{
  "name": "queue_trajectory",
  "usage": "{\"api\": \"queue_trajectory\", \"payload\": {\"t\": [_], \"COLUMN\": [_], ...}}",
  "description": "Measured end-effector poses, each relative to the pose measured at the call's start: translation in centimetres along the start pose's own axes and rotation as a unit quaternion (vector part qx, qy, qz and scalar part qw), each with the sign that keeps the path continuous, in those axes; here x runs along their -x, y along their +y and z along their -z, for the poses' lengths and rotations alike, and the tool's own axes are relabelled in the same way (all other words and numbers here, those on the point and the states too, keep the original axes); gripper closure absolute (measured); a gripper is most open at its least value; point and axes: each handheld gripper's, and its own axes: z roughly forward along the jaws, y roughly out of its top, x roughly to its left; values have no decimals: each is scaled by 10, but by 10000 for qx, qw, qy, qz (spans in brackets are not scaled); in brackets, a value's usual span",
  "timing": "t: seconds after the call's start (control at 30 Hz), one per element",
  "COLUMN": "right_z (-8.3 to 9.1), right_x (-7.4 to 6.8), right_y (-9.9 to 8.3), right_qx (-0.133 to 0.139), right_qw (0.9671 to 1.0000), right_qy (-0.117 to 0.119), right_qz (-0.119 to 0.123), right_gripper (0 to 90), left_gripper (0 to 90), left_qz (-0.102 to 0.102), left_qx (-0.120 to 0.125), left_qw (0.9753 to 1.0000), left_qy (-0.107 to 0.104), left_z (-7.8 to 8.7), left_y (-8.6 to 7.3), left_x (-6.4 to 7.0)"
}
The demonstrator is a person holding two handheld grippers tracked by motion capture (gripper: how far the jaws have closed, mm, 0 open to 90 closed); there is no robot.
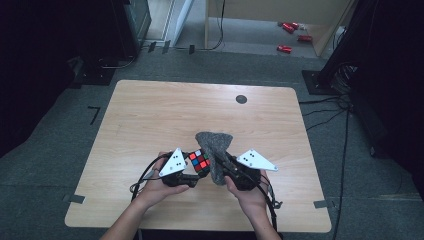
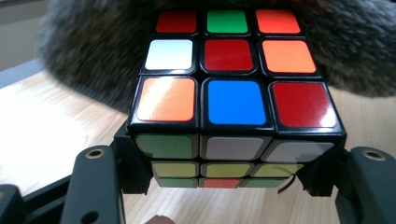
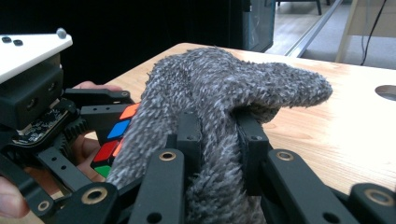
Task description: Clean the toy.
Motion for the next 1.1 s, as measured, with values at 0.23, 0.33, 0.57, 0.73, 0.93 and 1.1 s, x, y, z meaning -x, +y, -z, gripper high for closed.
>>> {"api": "queue_trajectory", "payload": {"t": [0.23, 0.33, 0.57, 0.73, 0.93, 1.1], "right_z": [-10, -10, 0, -8, -10, 1], "right_x": [9, 11, -1, 4, 9, 2], "right_y": [-12, -11, -2, -11, -12, -3], "right_qx": [-332, -349, 48, -170, -263, 147], "right_qw": [9993, 9992, 10000, 9998, 9995, 9998], "right_qy": [-82, -97, -27, -106, -191, -89], "right_qz": [-117, -139, 47, -33, -63, 79], "right_gripper": [760, 759, 761, 763, 762, 761], "left_gripper": [350, 350, 350, 350, 350, 350], "left_qz": [31, 55, 3, 36, 60, 17], "left_qx": [80, 67, -29, -53, -80, -164], "left_qw": [10000, 9999, 10000, 10000, 9999, 9998], "left_qy": [47, 55, 30, 36, 80, 52], "left_z": [5, 5, 2, 5, 5, 1], "left_y": [3, 2, 3, 5, 4, 3], "left_x": [-3, -4, 0, -1, -3, 0]}}
